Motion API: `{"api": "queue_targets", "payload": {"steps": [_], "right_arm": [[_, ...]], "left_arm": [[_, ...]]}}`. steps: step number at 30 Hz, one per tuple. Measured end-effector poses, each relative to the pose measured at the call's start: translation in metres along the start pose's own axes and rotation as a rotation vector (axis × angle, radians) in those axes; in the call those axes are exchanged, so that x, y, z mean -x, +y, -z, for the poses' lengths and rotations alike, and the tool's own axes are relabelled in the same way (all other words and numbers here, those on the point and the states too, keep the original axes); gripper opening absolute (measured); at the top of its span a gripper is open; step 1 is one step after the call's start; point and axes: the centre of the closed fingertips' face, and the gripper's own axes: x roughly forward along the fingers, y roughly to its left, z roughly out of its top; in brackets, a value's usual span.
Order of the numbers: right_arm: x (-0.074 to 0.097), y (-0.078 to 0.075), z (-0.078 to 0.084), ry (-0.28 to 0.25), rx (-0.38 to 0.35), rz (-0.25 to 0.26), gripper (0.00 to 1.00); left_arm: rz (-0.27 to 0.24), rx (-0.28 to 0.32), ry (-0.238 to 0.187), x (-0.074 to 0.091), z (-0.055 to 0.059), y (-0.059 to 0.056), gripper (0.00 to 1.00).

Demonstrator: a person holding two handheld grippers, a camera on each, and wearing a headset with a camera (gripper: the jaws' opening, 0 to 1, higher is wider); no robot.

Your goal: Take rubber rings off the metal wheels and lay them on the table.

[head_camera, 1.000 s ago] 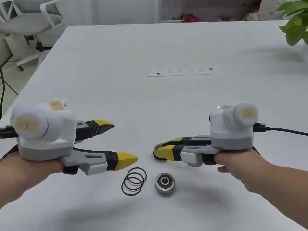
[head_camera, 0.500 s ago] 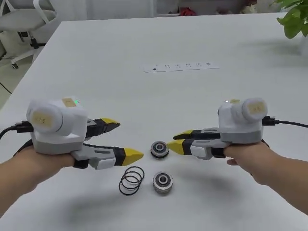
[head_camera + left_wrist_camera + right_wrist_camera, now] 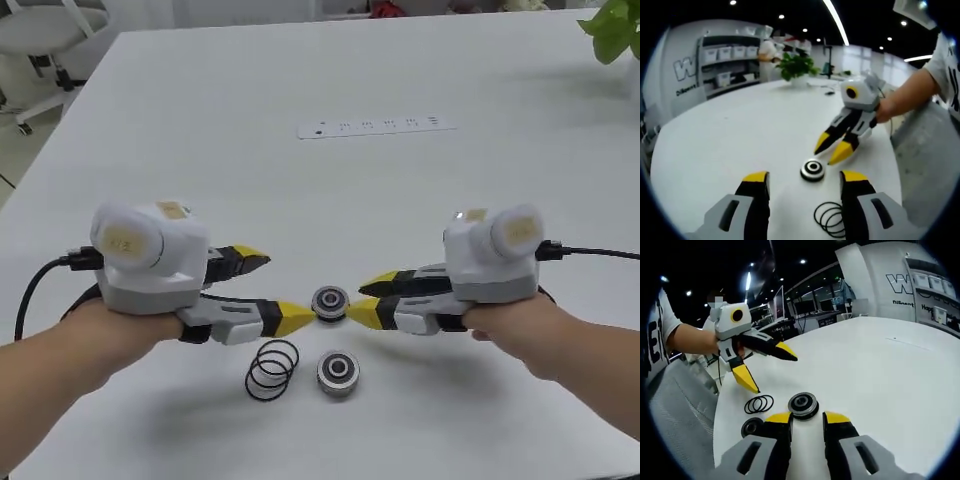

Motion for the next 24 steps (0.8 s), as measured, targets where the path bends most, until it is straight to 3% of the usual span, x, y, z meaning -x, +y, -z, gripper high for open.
{"api": "queue_targets", "payload": {"steps": [11, 24], "right_arm": [[-0.010, 0.000, 0.010, 0.028, 0.047, -0.004, 0.17], [-0.013, 0.001, 0.007, 0.011, 0.052, -0.005, 0.16]], "left_arm": [[0.039, 0.010, 0.014, -0.021, 0.002, -0.010, 0.47], [0.067, -0.012, 0.054, -0.039, 0.006, -0.019, 0.29]]}}
